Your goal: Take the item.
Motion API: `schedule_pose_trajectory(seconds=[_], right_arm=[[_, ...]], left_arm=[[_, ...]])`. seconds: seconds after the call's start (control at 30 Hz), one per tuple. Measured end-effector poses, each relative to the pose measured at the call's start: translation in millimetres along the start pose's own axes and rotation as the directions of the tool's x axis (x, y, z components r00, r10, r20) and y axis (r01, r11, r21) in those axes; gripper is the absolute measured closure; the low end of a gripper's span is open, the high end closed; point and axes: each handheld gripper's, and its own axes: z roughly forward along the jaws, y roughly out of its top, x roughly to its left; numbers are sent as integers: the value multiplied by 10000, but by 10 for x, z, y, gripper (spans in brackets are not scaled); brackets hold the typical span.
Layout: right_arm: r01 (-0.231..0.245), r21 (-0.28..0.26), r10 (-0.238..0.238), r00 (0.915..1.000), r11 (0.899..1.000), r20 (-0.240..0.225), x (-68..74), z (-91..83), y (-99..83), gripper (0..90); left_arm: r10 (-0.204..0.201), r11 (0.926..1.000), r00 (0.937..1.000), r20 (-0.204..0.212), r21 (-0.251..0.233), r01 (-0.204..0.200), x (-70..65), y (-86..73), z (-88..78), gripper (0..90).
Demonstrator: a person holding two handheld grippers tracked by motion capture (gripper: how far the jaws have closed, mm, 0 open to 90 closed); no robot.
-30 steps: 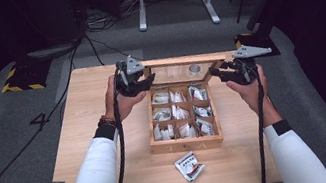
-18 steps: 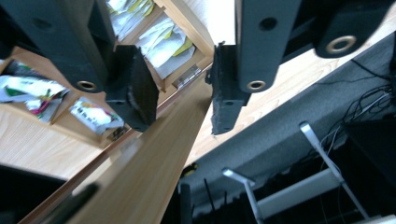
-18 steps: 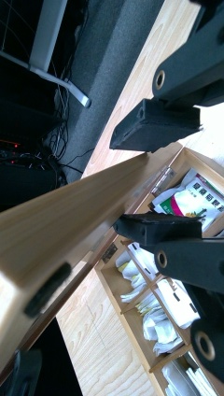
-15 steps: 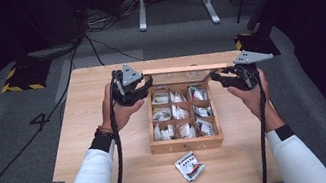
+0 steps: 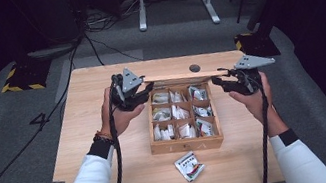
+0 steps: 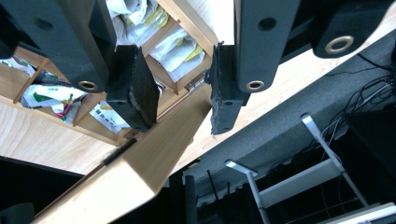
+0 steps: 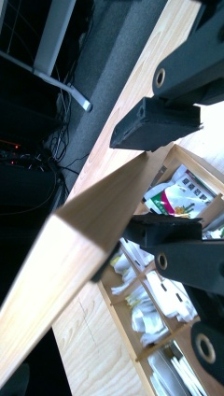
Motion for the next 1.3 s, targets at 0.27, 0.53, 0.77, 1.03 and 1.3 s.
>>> schedule_pose_trajectory(seconds=[0.27,0.53,0.77,1.03,1.3], right_arm=[[-88,-200,85,9999,9998,-121,39,-85,-27,565],[-49,-266,44,9998,9996,-200,78,-125,-70,557],[119,-255,-126,9996,9996,-263,116,-169,-99,554],[169,-274,-178,9993,9995,-320,155,-208,-147,553],[171,-261,-185,9984,9995,-536,189,-264,-219,553]], left_arm=[[8,9999,9998,214,-106,-6,-13,-29,-76,624],[98,9997,9997,240,-204,-93,-68,-63,-144,622],[233,9996,9994,269,-192,-227,-106,-95,-181,620],[314,9992,9989,340,-258,-306,-139,-143,-217,617],[320,9992,9987,407,-268,-310,-198,-219,-253,611]])
